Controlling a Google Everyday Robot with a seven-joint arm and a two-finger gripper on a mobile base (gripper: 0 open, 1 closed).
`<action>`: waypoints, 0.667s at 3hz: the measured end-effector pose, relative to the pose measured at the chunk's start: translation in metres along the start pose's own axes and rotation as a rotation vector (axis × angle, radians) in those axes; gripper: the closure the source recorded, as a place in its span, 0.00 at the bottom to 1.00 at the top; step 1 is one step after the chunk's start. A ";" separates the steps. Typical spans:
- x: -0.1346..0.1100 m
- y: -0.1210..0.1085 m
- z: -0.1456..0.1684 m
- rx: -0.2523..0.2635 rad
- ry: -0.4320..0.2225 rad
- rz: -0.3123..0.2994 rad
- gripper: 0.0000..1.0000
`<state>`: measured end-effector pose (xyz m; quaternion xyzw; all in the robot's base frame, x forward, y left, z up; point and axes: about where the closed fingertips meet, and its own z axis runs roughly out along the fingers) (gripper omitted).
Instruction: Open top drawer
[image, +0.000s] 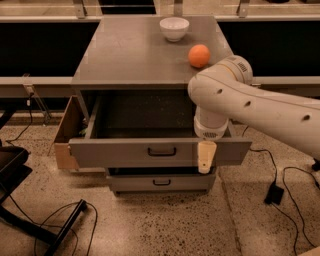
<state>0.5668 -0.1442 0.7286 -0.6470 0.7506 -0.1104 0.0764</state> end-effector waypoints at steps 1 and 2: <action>0.003 -0.018 0.046 -0.059 -0.028 0.019 0.00; 0.007 -0.014 0.058 -0.079 -0.038 0.041 0.00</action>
Offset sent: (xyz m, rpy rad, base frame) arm 0.0243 -0.0069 -0.0310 0.0333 0.0419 -0.0093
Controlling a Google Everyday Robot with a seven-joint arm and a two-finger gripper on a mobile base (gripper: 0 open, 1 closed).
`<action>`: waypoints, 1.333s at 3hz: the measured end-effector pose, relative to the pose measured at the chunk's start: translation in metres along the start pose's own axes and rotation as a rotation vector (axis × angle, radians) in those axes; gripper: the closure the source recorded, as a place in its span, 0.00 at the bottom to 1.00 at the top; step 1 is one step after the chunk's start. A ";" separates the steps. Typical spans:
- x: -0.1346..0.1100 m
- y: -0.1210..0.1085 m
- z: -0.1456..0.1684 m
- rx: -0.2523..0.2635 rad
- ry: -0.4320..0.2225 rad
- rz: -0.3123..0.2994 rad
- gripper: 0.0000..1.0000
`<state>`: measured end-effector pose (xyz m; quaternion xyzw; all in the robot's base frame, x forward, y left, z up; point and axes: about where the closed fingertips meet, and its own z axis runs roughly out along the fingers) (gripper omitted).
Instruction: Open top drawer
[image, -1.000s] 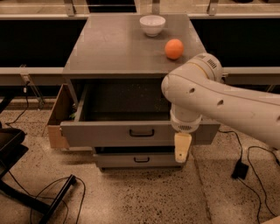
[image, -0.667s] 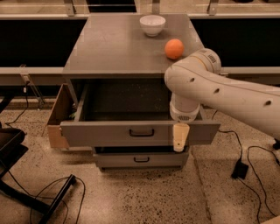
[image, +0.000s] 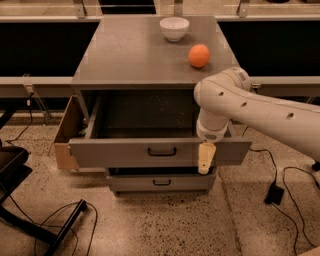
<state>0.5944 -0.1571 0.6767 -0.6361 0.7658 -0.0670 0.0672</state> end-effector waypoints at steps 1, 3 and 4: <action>0.000 0.000 0.000 0.000 0.000 0.000 0.00; 0.026 0.041 0.009 -0.085 0.046 0.110 0.50; 0.029 0.055 -0.001 -0.110 0.050 0.136 0.72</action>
Offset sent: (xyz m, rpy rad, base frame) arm -0.0342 -0.0203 -0.0274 -0.0388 0.1083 -0.1074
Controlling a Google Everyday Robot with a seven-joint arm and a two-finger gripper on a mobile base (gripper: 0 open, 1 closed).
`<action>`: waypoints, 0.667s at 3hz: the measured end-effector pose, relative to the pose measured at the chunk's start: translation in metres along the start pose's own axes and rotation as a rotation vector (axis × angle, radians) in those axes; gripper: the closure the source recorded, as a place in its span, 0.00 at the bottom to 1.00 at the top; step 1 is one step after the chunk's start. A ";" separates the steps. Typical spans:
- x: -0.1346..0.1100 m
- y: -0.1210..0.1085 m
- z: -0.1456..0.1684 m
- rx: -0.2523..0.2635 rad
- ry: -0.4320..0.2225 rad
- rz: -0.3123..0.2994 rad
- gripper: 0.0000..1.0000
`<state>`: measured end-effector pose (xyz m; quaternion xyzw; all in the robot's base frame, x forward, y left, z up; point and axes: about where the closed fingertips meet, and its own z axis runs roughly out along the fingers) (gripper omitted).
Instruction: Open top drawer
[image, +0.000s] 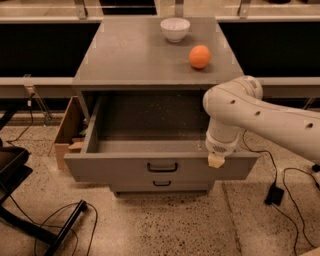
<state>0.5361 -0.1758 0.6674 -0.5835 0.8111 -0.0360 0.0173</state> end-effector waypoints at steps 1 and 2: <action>0.001 0.001 -0.009 -0.002 0.000 0.002 1.00; 0.004 0.003 -0.010 -0.002 0.002 0.004 1.00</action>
Offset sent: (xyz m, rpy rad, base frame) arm -0.3085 -0.0146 0.0627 -0.2035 0.1903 -0.3517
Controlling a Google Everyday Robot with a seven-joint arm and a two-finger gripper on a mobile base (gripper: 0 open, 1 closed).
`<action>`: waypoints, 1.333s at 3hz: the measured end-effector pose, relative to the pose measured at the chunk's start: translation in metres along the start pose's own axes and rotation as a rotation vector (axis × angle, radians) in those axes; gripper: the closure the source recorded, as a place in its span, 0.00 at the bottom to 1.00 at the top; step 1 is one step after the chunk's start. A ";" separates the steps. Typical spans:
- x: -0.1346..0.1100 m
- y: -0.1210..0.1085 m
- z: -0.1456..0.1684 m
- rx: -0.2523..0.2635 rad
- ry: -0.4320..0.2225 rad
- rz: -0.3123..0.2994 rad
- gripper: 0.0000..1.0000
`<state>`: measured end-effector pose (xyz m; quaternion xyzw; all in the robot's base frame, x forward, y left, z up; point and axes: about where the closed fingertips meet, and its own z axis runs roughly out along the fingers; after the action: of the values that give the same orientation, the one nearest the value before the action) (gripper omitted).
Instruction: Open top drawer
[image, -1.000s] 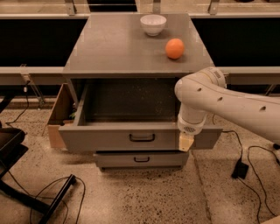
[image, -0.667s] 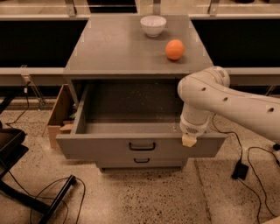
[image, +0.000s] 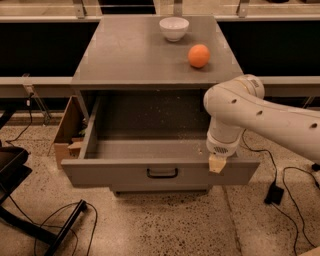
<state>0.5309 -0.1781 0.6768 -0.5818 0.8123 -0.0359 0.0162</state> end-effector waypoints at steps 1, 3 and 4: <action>0.006 0.019 -0.005 0.004 0.010 0.013 1.00; 0.011 0.032 -0.008 0.012 0.016 0.023 1.00; 0.007 0.048 -0.015 0.029 -0.031 0.073 1.00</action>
Offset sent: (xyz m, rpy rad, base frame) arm -0.5392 0.0099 0.0669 -0.2701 -0.2887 -0.1945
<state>0.4829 -0.1685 0.6879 -0.5520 0.8321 -0.0381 0.0387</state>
